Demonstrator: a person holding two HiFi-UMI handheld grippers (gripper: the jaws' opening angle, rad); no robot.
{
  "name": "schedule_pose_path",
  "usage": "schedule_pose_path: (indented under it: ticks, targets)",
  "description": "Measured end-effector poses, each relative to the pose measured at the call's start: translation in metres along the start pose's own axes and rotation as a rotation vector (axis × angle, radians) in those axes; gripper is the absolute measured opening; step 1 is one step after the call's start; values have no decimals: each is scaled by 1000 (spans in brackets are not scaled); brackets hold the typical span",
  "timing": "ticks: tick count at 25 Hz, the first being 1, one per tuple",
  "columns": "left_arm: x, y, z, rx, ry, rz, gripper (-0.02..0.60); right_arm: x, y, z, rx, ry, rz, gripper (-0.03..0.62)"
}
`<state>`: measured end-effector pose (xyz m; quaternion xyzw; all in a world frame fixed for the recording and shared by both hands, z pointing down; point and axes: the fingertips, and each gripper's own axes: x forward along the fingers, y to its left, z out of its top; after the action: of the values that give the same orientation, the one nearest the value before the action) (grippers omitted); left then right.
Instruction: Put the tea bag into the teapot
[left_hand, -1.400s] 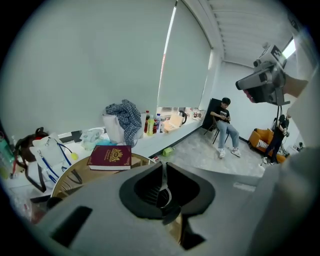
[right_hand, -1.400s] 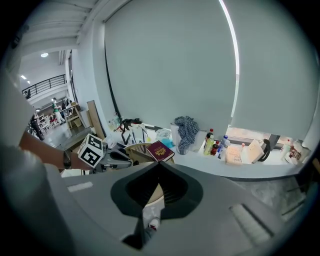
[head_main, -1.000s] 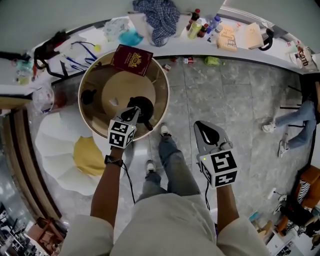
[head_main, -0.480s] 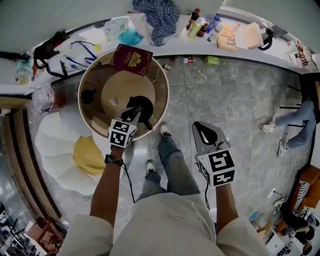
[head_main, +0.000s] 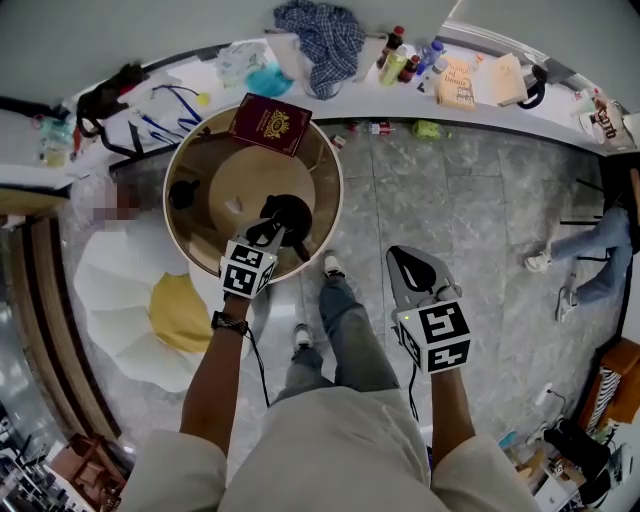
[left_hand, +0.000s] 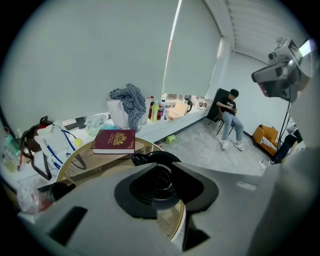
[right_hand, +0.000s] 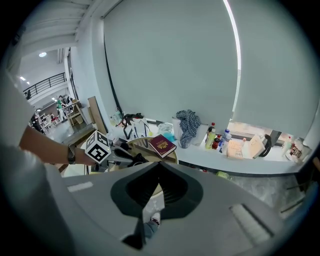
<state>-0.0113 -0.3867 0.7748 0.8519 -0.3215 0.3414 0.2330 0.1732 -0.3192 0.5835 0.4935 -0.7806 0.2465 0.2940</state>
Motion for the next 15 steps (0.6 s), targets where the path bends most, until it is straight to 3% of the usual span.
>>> schedule_pose_path:
  ticks: [15]
  targets:
    - [-68, -18, 28, 94, -64, 15, 29, -27, 30, 19, 1, -73, 6, 8]
